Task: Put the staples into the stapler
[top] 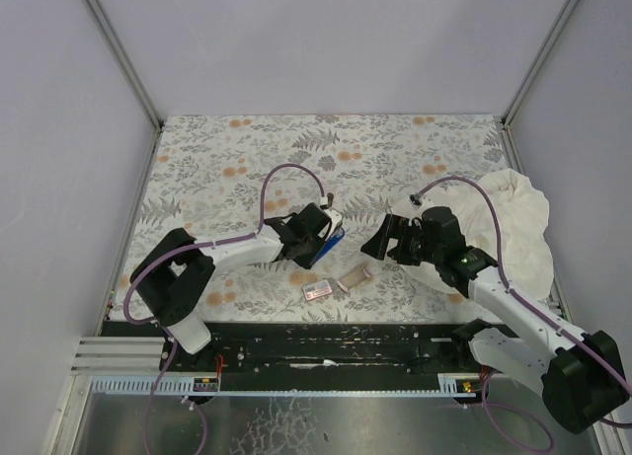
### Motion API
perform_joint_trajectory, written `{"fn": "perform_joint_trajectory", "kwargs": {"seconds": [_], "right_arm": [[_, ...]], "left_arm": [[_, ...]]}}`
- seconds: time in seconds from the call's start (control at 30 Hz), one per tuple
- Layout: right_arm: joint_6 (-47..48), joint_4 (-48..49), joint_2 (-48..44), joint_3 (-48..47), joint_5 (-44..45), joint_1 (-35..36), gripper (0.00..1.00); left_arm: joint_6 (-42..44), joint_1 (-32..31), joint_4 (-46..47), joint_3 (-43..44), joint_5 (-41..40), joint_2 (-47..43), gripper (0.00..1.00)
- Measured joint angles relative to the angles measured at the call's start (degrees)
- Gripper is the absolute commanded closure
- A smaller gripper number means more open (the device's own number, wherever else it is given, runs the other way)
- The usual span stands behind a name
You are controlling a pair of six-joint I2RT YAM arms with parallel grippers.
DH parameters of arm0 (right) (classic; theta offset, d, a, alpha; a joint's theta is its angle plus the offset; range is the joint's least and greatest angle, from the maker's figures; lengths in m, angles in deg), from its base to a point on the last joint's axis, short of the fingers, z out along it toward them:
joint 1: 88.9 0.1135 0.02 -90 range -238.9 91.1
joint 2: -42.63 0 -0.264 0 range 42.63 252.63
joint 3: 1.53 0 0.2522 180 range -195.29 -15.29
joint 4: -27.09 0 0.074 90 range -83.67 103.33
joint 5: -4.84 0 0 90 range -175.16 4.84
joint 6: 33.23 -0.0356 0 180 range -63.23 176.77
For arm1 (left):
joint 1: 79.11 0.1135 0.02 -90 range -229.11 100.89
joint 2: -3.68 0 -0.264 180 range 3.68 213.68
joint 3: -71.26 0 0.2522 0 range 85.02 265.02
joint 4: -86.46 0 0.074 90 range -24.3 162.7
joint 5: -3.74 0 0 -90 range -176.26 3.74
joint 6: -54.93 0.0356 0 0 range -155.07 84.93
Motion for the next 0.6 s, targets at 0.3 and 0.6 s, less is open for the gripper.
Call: {"fn": "perform_joint_trajectory", "kwargs": {"seconds": [0.3, 0.6], "right_arm": [[-11.52, 12.81, 9.14, 4.50, -2.36, 0.00, 0.01], [-19.54, 25.38, 22.40, 3.74, -5.49, 1.31, 0.01]], "left_arm": [[-7.39, 0.37, -1.33, 0.00, 3.76, -1.20, 1.00], [-18.91, 1.36, -2.64, -0.22, 12.61, -6.03, 1.00]]}}
